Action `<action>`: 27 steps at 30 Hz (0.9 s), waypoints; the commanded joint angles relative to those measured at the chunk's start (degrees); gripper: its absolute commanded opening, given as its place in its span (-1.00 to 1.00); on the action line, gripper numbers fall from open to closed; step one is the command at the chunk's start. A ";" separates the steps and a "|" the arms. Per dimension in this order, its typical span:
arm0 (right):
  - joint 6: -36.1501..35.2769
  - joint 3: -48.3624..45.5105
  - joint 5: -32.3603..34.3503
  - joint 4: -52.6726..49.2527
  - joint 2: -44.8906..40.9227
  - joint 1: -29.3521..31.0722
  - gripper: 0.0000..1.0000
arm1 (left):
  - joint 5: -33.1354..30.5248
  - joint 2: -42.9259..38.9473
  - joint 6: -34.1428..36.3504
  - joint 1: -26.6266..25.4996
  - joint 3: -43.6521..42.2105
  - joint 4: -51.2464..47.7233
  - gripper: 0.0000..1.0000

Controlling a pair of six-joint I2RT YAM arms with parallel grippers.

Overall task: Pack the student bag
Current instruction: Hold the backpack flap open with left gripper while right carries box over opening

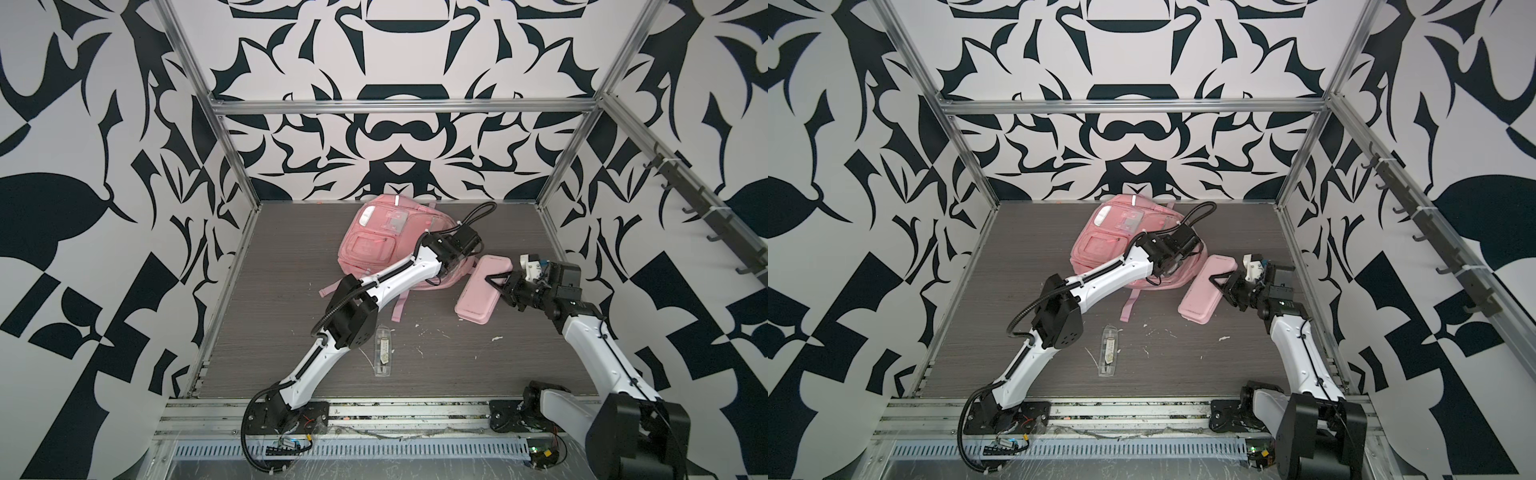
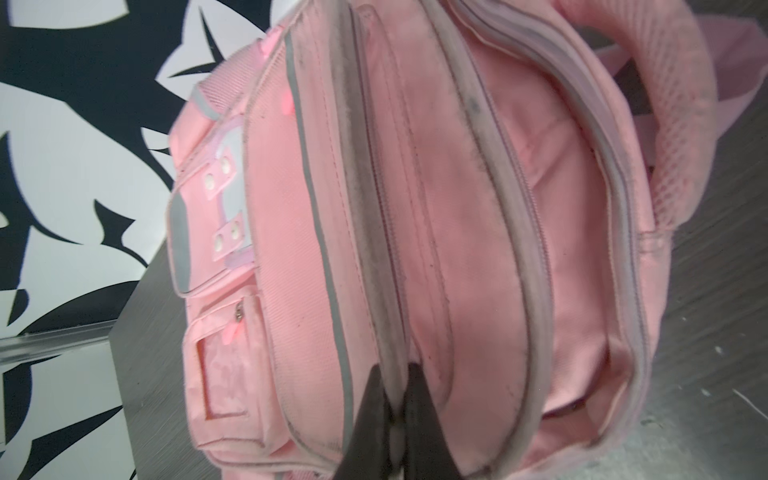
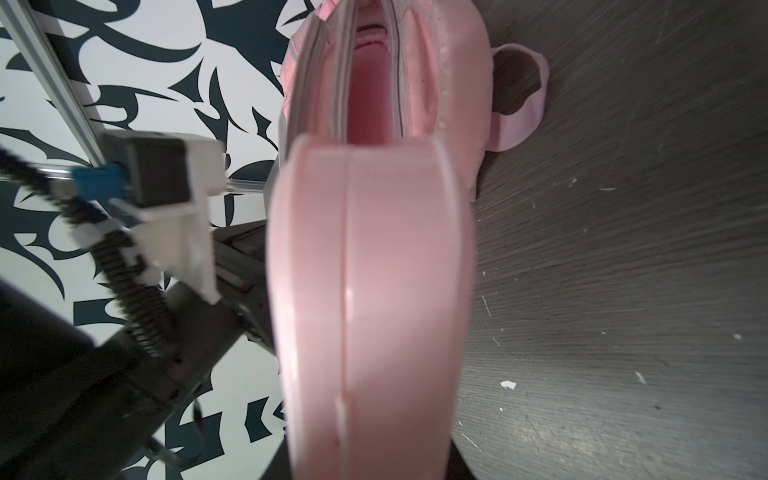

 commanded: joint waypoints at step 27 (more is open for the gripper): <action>17.64 16.39 9.91 35.27 29.81 18.66 -0.89 | 17.77 -28.68 -9.78 8.49 -20.99 6.86 -1.00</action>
